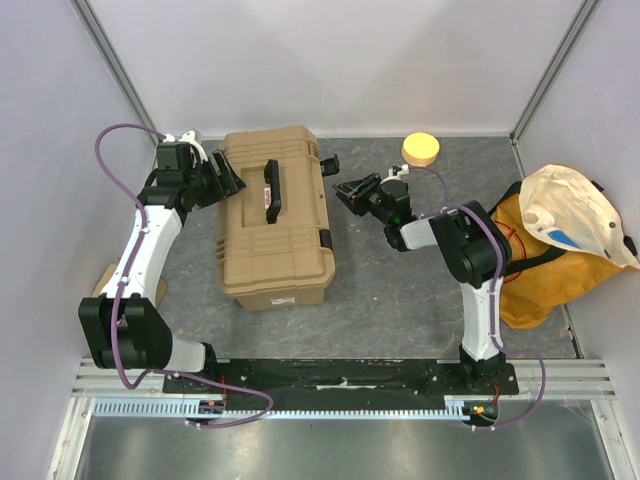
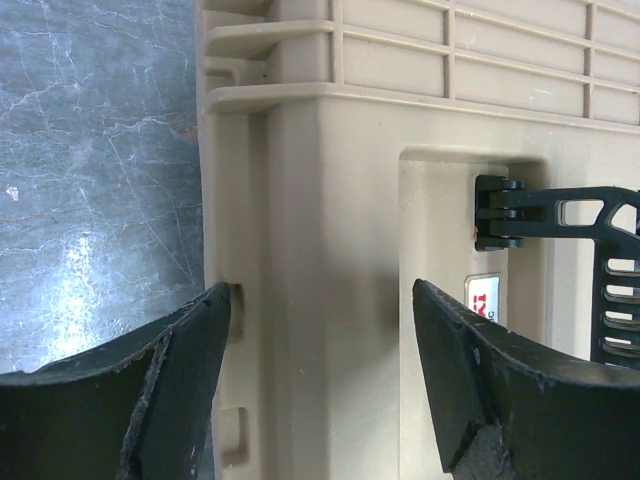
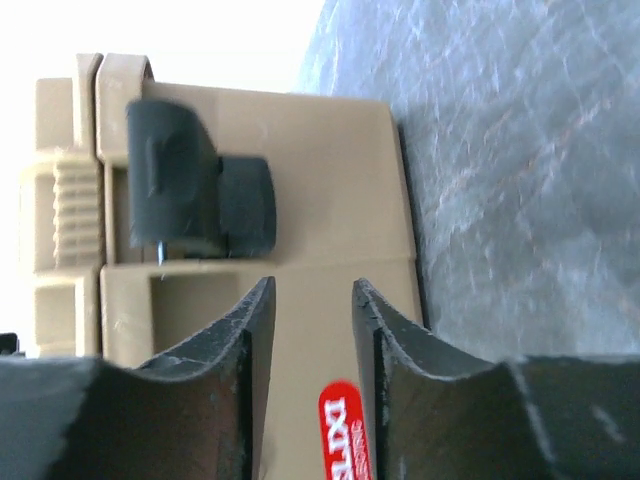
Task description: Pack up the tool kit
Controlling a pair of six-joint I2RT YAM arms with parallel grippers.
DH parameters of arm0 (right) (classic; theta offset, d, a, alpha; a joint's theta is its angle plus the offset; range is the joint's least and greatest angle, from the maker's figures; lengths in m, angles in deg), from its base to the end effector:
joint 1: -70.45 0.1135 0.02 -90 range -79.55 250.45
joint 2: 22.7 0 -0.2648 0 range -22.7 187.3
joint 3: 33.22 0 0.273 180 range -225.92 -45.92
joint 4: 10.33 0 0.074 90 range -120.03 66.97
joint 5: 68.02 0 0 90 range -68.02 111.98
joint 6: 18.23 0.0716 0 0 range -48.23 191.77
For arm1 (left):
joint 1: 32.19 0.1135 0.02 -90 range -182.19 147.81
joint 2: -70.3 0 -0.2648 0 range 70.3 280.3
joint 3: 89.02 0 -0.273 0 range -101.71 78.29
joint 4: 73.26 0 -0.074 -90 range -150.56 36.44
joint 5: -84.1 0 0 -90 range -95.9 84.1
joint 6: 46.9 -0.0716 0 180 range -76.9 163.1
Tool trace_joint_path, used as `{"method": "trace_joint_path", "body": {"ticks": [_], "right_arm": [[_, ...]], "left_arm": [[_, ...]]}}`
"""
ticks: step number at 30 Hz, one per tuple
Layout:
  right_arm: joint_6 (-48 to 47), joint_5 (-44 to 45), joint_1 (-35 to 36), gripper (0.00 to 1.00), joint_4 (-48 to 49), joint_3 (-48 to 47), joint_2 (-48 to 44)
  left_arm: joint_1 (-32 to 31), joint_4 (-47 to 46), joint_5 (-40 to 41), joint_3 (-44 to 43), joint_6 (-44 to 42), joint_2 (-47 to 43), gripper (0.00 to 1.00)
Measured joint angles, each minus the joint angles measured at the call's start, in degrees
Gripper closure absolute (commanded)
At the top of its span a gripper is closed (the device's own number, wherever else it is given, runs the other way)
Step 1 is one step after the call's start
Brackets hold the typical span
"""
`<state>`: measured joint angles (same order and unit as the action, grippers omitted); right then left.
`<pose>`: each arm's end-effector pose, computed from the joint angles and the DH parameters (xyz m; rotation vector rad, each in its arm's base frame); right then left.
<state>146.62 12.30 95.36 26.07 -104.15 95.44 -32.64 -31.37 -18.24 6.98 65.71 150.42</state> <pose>0.4233 0.2099 0.1195 0.7101 1.8533 1.3603 0.3602 -0.0181 0.3042 -0.3164 2.2335 -0.4582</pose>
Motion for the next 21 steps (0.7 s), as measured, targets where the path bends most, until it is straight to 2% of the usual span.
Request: {"method": "trace_joint_path", "body": {"ticks": [3, 6, 14, 21], "right_arm": [[2.93, -0.96, -0.68, 0.38, 2.16, -4.92, 5.75], [5.95, -1.46, -0.92, 0.34, 4.07, -8.11, 9.75], [12.83, -2.51, -0.66, 0.33, 7.63, -15.08, 14.56], [17.88, -2.51, -0.63, 0.35, 13.55, -15.80, 15.58]], "left_arm": [[0.00, -0.02, -0.13, 0.00, 0.00, 0.02, 0.20], [0.00, -0.02, -0.26, 0.00, 0.00, 0.04, 0.20], [0.00, -0.02, -0.28, 0.00, 0.02, 0.04, 0.21], [0.00, -0.02, -0.28, 0.00, 0.02, 0.04, 0.22]]}}
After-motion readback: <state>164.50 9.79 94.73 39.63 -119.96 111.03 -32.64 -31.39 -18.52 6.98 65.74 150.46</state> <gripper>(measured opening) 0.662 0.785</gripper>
